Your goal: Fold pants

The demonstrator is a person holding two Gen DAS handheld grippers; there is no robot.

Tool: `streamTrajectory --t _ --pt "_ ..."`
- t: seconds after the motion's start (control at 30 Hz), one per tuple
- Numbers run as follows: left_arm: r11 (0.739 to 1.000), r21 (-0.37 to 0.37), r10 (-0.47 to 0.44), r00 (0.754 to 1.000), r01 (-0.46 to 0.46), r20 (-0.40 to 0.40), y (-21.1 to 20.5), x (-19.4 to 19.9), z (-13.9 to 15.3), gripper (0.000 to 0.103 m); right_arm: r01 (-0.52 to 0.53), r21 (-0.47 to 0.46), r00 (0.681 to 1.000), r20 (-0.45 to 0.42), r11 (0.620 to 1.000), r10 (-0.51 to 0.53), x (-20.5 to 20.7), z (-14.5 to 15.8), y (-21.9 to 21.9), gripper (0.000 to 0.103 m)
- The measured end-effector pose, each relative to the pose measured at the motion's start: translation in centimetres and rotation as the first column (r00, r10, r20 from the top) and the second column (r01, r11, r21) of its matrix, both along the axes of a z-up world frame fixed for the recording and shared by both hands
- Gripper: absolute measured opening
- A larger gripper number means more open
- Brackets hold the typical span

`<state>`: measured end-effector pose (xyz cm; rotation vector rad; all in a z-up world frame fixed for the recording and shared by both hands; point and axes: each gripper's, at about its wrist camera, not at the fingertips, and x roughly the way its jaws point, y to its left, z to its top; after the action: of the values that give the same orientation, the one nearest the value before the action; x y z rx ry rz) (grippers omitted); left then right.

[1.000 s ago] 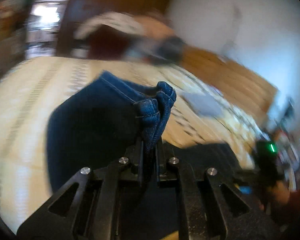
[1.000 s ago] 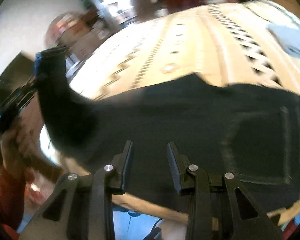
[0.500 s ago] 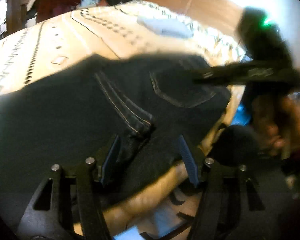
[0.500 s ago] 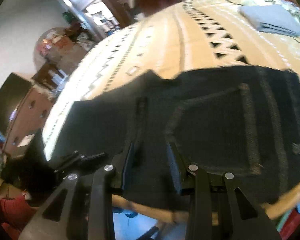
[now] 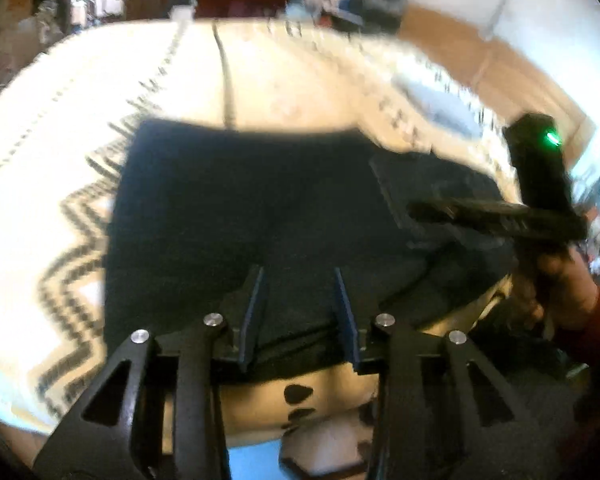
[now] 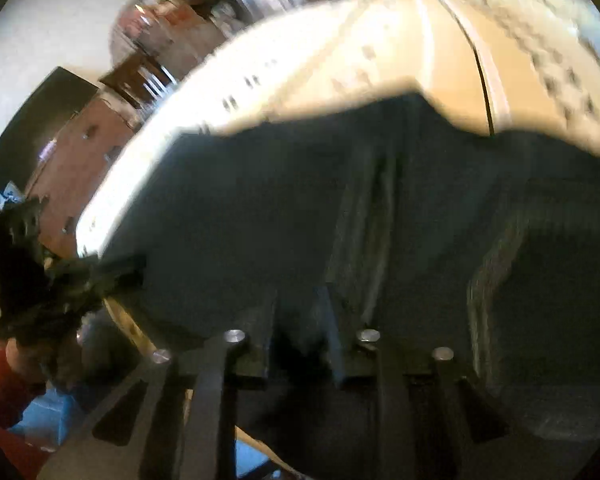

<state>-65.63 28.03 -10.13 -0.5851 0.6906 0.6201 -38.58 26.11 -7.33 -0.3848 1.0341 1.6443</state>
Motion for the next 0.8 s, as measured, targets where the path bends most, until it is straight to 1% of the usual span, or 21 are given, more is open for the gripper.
streamTrajectory --t 0.03,0.07,0.1,0.13,0.17,0.2,0.23,0.27,0.3,0.33,0.37,0.43,0.47,0.53,0.57,0.6,0.63,0.7,0.73,0.77,0.8 --pt "0.999 0.009 0.035 0.999 -0.035 -0.004 -0.3 -0.8 0.0 0.038 -0.006 0.011 1.0 -0.005 1.0 0.006 -0.2 0.5 1.1 0.028" --pt "0.998 0.002 0.069 0.997 -0.069 -0.017 -0.3 -1.4 -0.4 0.038 -0.024 0.035 1.0 -0.015 0.999 0.024 -1.0 1.2 3.8 0.025" --pt "0.995 -0.017 0.1 0.995 -0.101 -0.026 -0.1 -2.0 -1.1 0.038 -0.043 0.047 0.999 -0.023 0.998 0.044 -1.6 1.3 5.3 0.022" --pt "0.992 -0.04 0.115 0.993 -0.116 -0.03 -0.1 -2.4 -1.8 0.038 -0.09 0.06 0.995 -0.031 0.994 0.092 -3.2 1.6 8.6 0.017" --pt "0.99 -0.07 0.123 0.992 -0.125 -0.034 0.1 -2.9 -2.6 0.037 -0.13 0.059 0.991 -0.026 0.99 0.132 -4.7 1.6 11.2 0.016" --pt "0.989 -0.079 0.123 0.992 -0.124 -0.028 0.0 -2.9 -3.2 0.037 -0.179 0.041 0.983 -0.026 0.983 0.18 -6.3 1.1 13.7 0.016" --pt "0.99 -0.075 0.121 0.992 -0.123 -0.029 -0.1 -2.7 -3.3 0.038 -0.232 -0.002 0.972 -0.036 0.973 0.232 -8.0 -0.1 16.1 0.016" --pt "0.989 -0.077 0.122 0.992 -0.124 -0.029 0.0 -2.6 -3.5 0.038 -0.274 -0.075 0.962 -0.033 0.959 0.272 -9.6 -1.8 18.0 0.015" --pt "0.985 -0.103 0.138 0.99 -0.139 -0.012 0.4 -2.7 -3.6 0.038 -0.289 -0.136 0.957 -0.008 0.948 0.291 -10.7 -3.3 19.3 0.015" --pt "0.982 -0.125 0.145 0.989 -0.144 0.001 0.8 -3.3 -3.4 0.038 -0.285 -0.154 0.956 0.016 0.946 0.291 -11.5 -4.5 20.1 0.013" --pt "0.978 -0.156 0.143 0.989 -0.138 0.023 1.1 -3.6 -3.3 0.038 -0.28 -0.134 0.958 0.017 0.951 0.285 -11.4 -4.4 20.4 0.011" --pt "0.977 -0.172 0.134 0.99 -0.126 0.04 1.4 -5.3 -2.4 0.038 -0.254 -0.126 0.966 0.018 0.959 0.258 -10.7 -3.2 19.5 0.01" --pt "0.976 -0.18 0.135 0.989 -0.122 0.062 1.6 -6.1 -1.8 0.038 -0.231 -0.095 0.97 0.061 0.968 0.237 -10.0 -2.5 18.0 0.012" --pt "0.977 -0.165 0.156 0.979 -0.134 0.127 2.3 -8.1 0.2 0.038 -0.223 -0.019 0.965 0.139 0.975 0.223 -9.0 -1.4 14.5 0.015" --pt "0.976 -0.161 0.172 0.975 -0.148 0.144 3.1 -9.0 0.7 0.04 -0.208 -0.018 0.964 0.165 0.978 0.208 -8.4 -1.7 12.4 0.017" --pt "0.974 -0.164 0.182 0.971 -0.157 0.153 4.0 -9.4 0.9 0.043 -0.191 -0.055 0.965 0.174 0.98 0.198 -8.1 -2.5 10.3 0.018" --pt "0.973 -0.162 0.187 0.97 -0.162 0.155 5.0 -9.8 1.0 0.047 -0.172 -0.127 0.969 0.159 0.977 0.191 -7.4 -5.1 8.3 0.019" --pt "0.976 -0.161 0.168 0.978 -0.148 0.119 7.6 -9.8 0.6 0.049 -0.122 -0.083 0.982 0.137 0.989 0.133 -6.3 -5.5 5.8 0.015" --pt "0.975 -0.175 0.158 0.981 -0.137 0.112 8.7 -9.8 0.2 0.049 -0.069 -0.087 0.98 0.182 0.994 0.084 -6.2 -4.6 5.0 0.015" --pt "0.97 -0.213 0.147 0.982 -0.12 0.118 10.0 -9.7 -0.4 0.049 -0.037 -0.062 0.97 0.237 0.997 0.051 -6.7 -3.3 4.1 0.027" --pt "0.958 -0.272 0.134 0.982 -0.093 0.133 11.5 -9.4 -1.2 0.049 -0.038 -0.017 0.961 0.274 0.999 0.041 -7.3 -2.3 3.0 0.029"
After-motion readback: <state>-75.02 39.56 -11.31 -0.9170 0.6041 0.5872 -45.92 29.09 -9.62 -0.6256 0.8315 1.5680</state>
